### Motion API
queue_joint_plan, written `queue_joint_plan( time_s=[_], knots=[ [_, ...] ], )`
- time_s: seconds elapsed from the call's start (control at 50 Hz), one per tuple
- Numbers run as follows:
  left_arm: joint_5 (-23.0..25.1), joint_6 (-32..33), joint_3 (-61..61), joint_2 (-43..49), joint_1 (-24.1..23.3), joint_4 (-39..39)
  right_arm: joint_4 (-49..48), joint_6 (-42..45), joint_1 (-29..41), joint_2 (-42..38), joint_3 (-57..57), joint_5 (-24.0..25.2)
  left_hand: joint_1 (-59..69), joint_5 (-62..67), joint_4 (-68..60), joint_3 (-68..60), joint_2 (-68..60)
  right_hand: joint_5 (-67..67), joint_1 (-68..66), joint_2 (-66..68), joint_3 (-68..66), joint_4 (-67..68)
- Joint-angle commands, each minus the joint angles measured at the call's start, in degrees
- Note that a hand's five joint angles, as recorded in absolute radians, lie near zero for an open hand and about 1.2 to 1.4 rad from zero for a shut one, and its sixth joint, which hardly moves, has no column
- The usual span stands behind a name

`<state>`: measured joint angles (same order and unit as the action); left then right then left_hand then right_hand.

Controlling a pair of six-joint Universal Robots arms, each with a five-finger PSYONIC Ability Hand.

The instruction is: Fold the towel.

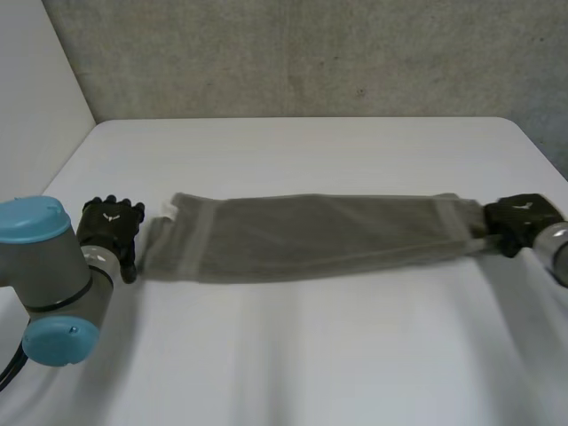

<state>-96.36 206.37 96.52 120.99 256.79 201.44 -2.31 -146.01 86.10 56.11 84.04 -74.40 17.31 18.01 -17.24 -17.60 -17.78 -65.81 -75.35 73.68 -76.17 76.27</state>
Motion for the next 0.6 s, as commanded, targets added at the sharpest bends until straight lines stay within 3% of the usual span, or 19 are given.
queue_joint_plan(
  time_s=[0.02,0.14,0.2,0.24,0.28,0.3,0.34,0.36,0.4,0.42,0.46,0.6],
  knots=[
    [-0.23,-0.44,0.51,-3.72,-0.94,-0.79,0.82,11.69,-8.40,1.10,-3.78,0.48,-1.88,-12.58,1.81,2.17,2.34,-4.19,-4.65,6.32,-3.83,3.73],
    [-0.14,-0.80,1.66,-9.63,-1.12,-0.79,0.73,11.45,-7.35,2.60,-8.90,0.66,-2.22,-12.92,2.15,2.51,2.68,-4.19,-4.65,6.32,-3.83,3.73],
    [-0.14,-0.71,1.66,-12.53,-1.29,-0.79,0.64,9.69,-2.51,4.62,-11.71,0.84,-2.55,-13.26,2.48,2.85,3.02,-4.19,-4.65,6.32,-3.83,3.73],
    [-0.14,-0.71,1.48,-13.94,-1.47,-0.79,0.56,8.81,1.62,5.50,-12.85,1.01,-2.89,-13.59,2.82,3.18,3.36,-4.19,-4.65,6.32,-3.83,3.73],
    [-0.14,-0.62,0.78,-16.13,-2.25,-0.70,0.12,8.02,10.19,6.20,-14.60,1.10,-3.23,-13.93,3.16,3.52,3.69,-4.19,-4.65,6.32,-3.83,3.73],
    [-0.14,-0.62,0.78,-16.13,-2.26,-0.70,0.12,8.02,10.23,6.20,-14.61,1.10,-3.23,-13.93,3.16,3.52,3.69,-4.19,-4.65,6.32,-3.83,3.73],
    [-0.23,-0.62,0.51,-17.01,-2.96,-0.70,-0.41,8.46,19.85,5.77,-15.13,1.36,-3.23,-13.93,3.16,3.52,3.69,-4.19,-4.65,6.32,-3.83,3.73],
    [-0.23,-0.62,0.51,-17.01,-2.96,-0.70,-0.41,8.46,19.90,5.76,-15.14,1.36,-3.23,-13.93,3.16,3.52,3.69,-4.19,-4.65,6.32,-3.83,3.73],
    [-0.32,-0.62,0.34,-17.01,-3.49,-0.70,-2.77,8.72,28.82,4.28,-14.96,2.67,-3.23,-13.93,3.16,3.52,3.69,-4.19,-4.65,6.32,-3.83,3.73],
    [-0.32,-0.62,0.34,-17.01,-3.49,-0.70,-2.78,8.72,28.86,4.27,-14.96,2.68,-3.23,-13.93,3.16,3.52,3.69,-4.19,-4.65,6.32,-3.83,3.73],
    [-0.41,-0.62,0.60,-16.93,-4.10,-0.70,-6.19,8.90,36.30,0.95,-14.43,3.91,-3.23,-13.93,3.16,3.52,3.69,-4.19,-4.65,6.32,-3.83,3.73],
    [-0.41,-0.71,1.22,-16.66,-4.72,-0.70,-9.46,8.98,45.37,-5.91,-15.04,3.30,-3.23,-13.93,3.16,3.52,3.69,-4.19,-4.65,6.32,-3.83,3.73]
  ],
)
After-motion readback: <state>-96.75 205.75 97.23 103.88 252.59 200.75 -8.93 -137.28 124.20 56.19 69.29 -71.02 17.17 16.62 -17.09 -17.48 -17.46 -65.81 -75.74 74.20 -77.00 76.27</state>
